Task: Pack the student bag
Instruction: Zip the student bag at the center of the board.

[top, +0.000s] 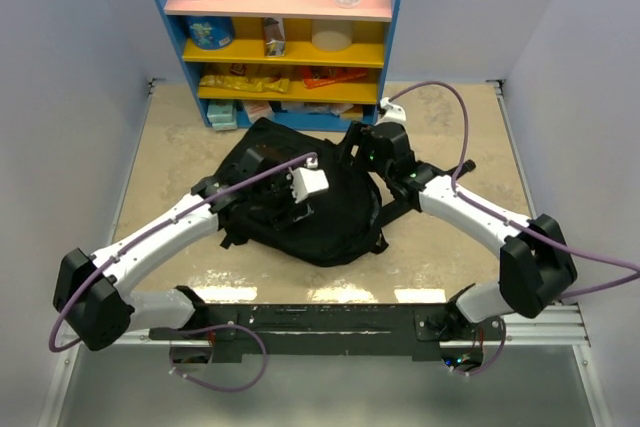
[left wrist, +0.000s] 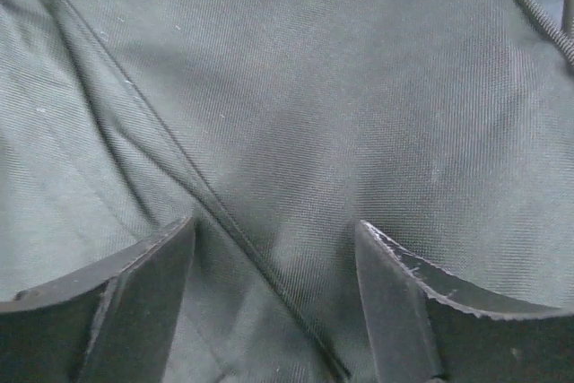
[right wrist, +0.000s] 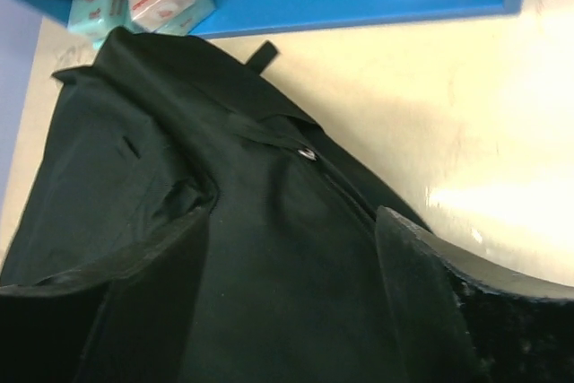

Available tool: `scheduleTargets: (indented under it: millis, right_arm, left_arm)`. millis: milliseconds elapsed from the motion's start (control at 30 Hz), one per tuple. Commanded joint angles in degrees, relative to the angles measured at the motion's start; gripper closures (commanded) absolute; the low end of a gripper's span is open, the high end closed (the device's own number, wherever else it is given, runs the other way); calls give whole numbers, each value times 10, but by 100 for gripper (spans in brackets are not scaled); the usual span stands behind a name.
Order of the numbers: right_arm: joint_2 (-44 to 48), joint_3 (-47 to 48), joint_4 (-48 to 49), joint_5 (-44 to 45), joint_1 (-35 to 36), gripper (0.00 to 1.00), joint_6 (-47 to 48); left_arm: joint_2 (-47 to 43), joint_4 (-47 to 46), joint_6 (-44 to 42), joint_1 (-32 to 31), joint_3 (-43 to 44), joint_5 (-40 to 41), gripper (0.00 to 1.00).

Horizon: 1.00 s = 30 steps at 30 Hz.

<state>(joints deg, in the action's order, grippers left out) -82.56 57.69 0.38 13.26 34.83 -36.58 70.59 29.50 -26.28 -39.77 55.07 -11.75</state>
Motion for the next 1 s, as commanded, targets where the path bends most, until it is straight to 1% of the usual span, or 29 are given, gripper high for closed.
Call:
scheduleTargets:
  millis: [0,67,100,133,200,300,367,467,500,533,600,633,767,967]
  right_arm:
    - [-8,44,65,-38,-2,21,118]
    - [-24,61,53,-19,-2,19,141]
    - [-29,66,49,-10,-2,19,162]
    - [-35,77,45,-9,-1,19,168]
    - [-50,85,45,-28,-1,20,196]
    - [-70,97,29,-39,-1,20,217]
    - [-76,100,20,-39,-1,21,211]
    - [-80,93,36,-44,-1,22,203]
    - [-83,92,47,-44,-1,22,211]
    - [-87,96,48,-40,0,22,215]
    - [-96,106,41,-41,-1,23,238]
    - [-105,114,38,-54,-1,23,246]
    - [-110,107,49,-81,4,23,270]
    - [-133,111,56,-54,6,25,279]
  left_arm:
    - [28,61,32,2,156,-12,19]
    - [60,92,37,3,215,-19,15]
    - [71,103,39,4,267,-23,13]
    - [93,114,40,6,291,-27,13]
    - [116,146,55,14,351,-50,12]
    - [141,152,85,56,384,-102,12]
    - [147,130,92,91,385,-121,14]
    - [149,101,94,130,357,-143,15]
    - [155,101,99,140,355,-152,17]
    - [171,102,106,160,356,-162,18]
    - [183,108,122,180,352,-194,21]
    - [182,104,126,194,347,-200,21]
    - [166,79,127,216,312,-215,22]
    - [159,73,130,221,298,-227,23]
